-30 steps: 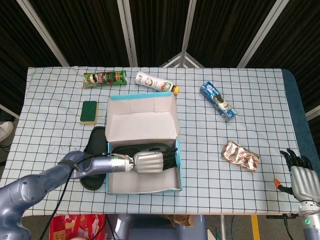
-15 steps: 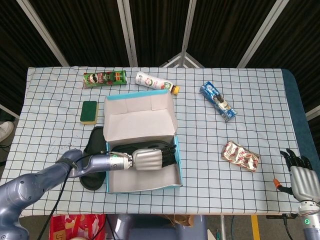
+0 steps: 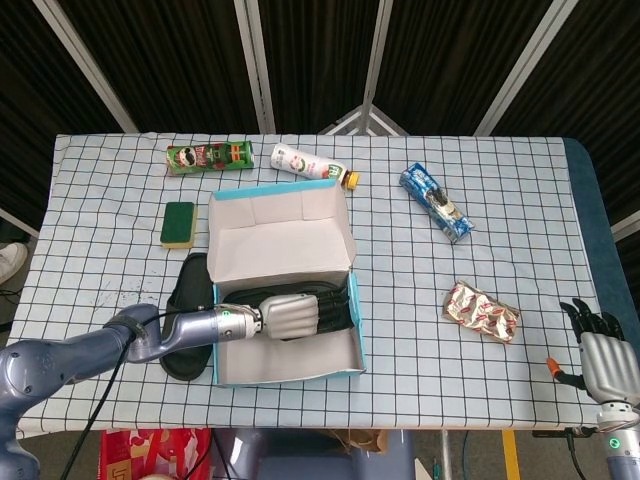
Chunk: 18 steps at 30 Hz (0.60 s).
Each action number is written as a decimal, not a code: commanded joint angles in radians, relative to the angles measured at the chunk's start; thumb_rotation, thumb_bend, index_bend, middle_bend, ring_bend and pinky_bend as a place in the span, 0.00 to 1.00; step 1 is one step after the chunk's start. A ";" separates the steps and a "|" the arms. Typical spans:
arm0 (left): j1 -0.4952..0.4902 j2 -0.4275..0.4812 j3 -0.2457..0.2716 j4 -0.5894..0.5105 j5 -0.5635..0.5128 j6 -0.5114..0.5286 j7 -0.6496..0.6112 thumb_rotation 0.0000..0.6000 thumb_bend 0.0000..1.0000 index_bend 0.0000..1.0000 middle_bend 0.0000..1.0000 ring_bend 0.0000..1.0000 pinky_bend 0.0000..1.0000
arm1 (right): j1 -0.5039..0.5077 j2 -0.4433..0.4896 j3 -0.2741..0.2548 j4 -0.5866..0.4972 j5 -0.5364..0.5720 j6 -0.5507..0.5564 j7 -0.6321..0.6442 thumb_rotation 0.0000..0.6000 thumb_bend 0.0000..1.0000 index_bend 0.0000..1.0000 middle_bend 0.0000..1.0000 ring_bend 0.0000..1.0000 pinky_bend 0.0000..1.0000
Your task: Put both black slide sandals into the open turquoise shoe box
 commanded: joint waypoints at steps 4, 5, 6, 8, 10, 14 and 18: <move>0.017 0.059 -0.050 -0.113 -0.059 -0.028 0.076 1.00 0.27 0.13 0.09 0.00 0.05 | 0.003 0.001 -0.001 0.000 0.005 -0.009 -0.002 1.00 0.29 0.13 0.08 0.16 0.07; 0.020 0.073 -0.056 -0.131 -0.064 -0.026 0.082 1.00 0.27 0.13 0.09 0.00 0.05 | 0.004 0.001 -0.001 -0.001 0.005 -0.010 -0.002 1.00 0.29 0.13 0.08 0.16 0.07; 0.023 0.089 -0.058 -0.150 -0.067 -0.026 0.089 1.00 0.27 0.13 0.09 0.00 0.05 | 0.004 0.002 -0.001 -0.001 0.006 -0.010 -0.001 1.00 0.29 0.13 0.08 0.16 0.07; 0.033 0.140 -0.053 -0.209 -0.068 -0.025 0.108 1.00 0.27 0.13 0.09 0.00 0.05 | 0.004 0.003 -0.001 -0.002 0.006 -0.011 0.001 1.00 0.29 0.13 0.08 0.16 0.07; 0.061 0.232 -0.037 -0.305 -0.066 0.007 0.123 1.00 0.27 0.13 0.09 0.00 0.05 | 0.002 0.005 -0.003 -0.006 0.006 -0.011 0.001 1.00 0.29 0.13 0.08 0.16 0.07; 0.100 0.329 -0.041 -0.412 -0.090 0.037 0.145 1.00 0.27 0.13 0.09 0.00 0.05 | 0.000 0.008 -0.004 -0.013 0.004 -0.006 0.001 1.00 0.29 0.13 0.08 0.16 0.07; 0.182 0.438 -0.052 -0.529 -0.122 0.160 0.087 1.00 0.27 0.13 0.10 0.00 0.05 | -0.002 0.010 -0.005 -0.019 0.002 -0.003 -0.002 1.00 0.29 0.13 0.08 0.16 0.07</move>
